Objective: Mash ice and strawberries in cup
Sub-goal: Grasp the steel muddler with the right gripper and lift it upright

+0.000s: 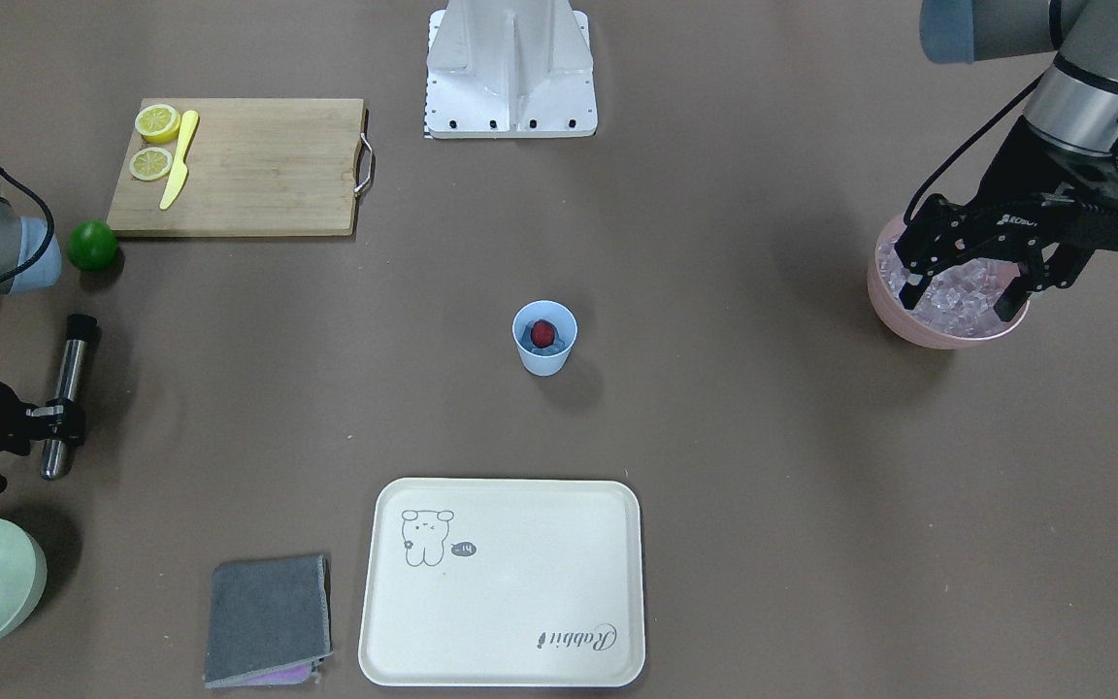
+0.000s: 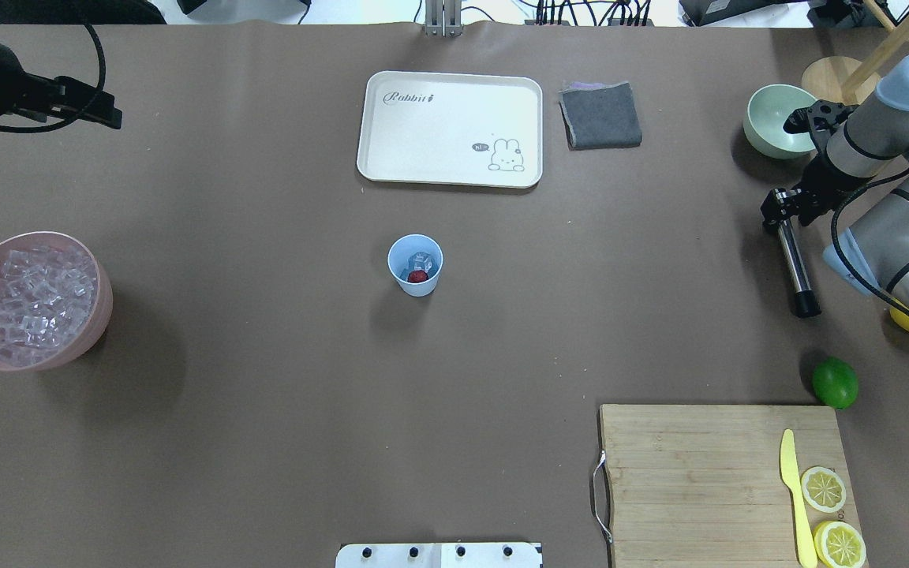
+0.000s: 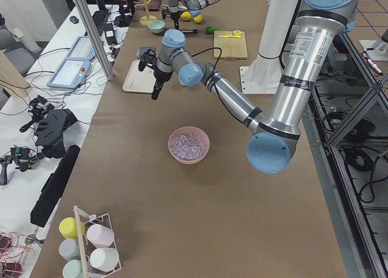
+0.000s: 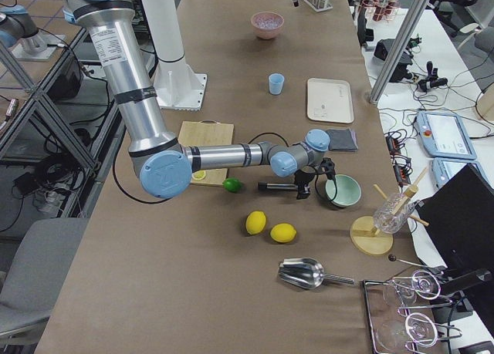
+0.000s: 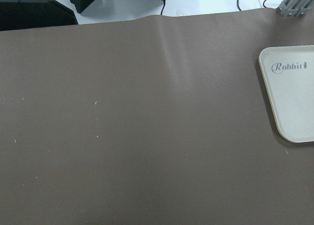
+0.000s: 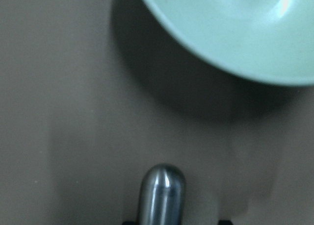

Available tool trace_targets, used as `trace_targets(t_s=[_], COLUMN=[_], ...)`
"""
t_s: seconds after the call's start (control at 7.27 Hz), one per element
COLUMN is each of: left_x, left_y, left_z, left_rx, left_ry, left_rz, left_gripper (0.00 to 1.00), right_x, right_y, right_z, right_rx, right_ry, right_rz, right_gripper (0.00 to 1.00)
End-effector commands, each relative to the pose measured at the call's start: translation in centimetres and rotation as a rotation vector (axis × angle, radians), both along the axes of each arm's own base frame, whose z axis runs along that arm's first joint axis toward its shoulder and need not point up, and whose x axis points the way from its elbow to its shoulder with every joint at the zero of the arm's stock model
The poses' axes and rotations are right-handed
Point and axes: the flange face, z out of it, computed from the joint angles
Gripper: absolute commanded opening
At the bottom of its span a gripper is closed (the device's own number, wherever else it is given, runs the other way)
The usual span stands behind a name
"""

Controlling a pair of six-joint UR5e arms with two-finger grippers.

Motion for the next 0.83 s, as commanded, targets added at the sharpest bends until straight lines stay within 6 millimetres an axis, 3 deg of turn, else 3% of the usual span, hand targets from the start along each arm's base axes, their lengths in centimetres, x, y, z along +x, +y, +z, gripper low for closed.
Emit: trace_targets(t_s=[0.0, 0.41, 0.55, 0.69], left_x=[0.0, -0.1, -0.1, -0.2], left_y=[0.0, -0.2, -0.2, -0.1], left_z=[0.1, 0.3, 0.3, 0.1], left_rx=[-0.002, 0.007, 0.007, 0.01], left_ry=[-0.001, -0.021, -0.021, -0.018], left_rz=[0.0, -0.026, -0.026, -0.027], left_gripper=[0.98, 0.98, 0.98, 0.98], right_x=[-0.1, -0.2, 0.5, 2.7], right_y=[-0.1, -0.3, -0.7, -2.2], right_z=[-1.2, -3.9, -5.6, -8.0], right_rx=[0.022, 0.061, 0.083, 0.097], right_ry=[-0.019, -0.04, -0.051, -0.067], right_rz=[-0.002, 0.003, 0.016, 0.053], right_gripper=[0.0, 0.0, 0.0, 0.0])
